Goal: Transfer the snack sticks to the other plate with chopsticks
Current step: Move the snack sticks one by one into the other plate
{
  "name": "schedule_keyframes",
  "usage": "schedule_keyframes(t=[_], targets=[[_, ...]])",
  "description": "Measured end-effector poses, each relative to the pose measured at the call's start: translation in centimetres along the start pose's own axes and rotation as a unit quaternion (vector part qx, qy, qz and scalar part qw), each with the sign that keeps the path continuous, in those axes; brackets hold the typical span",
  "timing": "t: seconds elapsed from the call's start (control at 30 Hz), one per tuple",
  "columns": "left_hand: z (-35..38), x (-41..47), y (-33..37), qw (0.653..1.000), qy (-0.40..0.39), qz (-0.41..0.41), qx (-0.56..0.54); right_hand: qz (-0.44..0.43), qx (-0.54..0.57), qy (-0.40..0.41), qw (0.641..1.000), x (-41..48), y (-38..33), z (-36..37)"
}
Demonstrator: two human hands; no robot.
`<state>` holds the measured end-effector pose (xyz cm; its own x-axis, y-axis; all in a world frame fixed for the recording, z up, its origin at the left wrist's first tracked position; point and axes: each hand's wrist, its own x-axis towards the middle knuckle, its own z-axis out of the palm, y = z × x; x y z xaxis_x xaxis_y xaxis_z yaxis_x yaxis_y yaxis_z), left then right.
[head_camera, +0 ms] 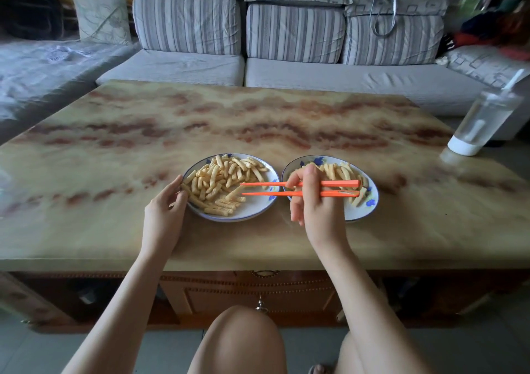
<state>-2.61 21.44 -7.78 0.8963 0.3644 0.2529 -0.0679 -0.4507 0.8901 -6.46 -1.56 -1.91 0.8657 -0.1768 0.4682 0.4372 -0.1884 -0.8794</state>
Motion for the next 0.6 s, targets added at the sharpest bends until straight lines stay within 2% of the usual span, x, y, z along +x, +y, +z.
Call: schedule_keyframes(t=[0.33,0.43,0.6], targets=[[0.0,-0.1,0.3,1.0,0.003,0.004,-0.004,0.014,0.018,-0.006,1.0,0.2,0.5,1.2],[0.0,-0.2,0.4,1.0,0.001,0.003,-0.007,0.001,0.036,0.033,0.999,-0.2,0.0,0.8],[0.0,-0.2,0.4,1.0,0.003,-0.002,-0.01,-0.005,0.058,0.146,0.988,-0.3,-0.5,-1.0]])
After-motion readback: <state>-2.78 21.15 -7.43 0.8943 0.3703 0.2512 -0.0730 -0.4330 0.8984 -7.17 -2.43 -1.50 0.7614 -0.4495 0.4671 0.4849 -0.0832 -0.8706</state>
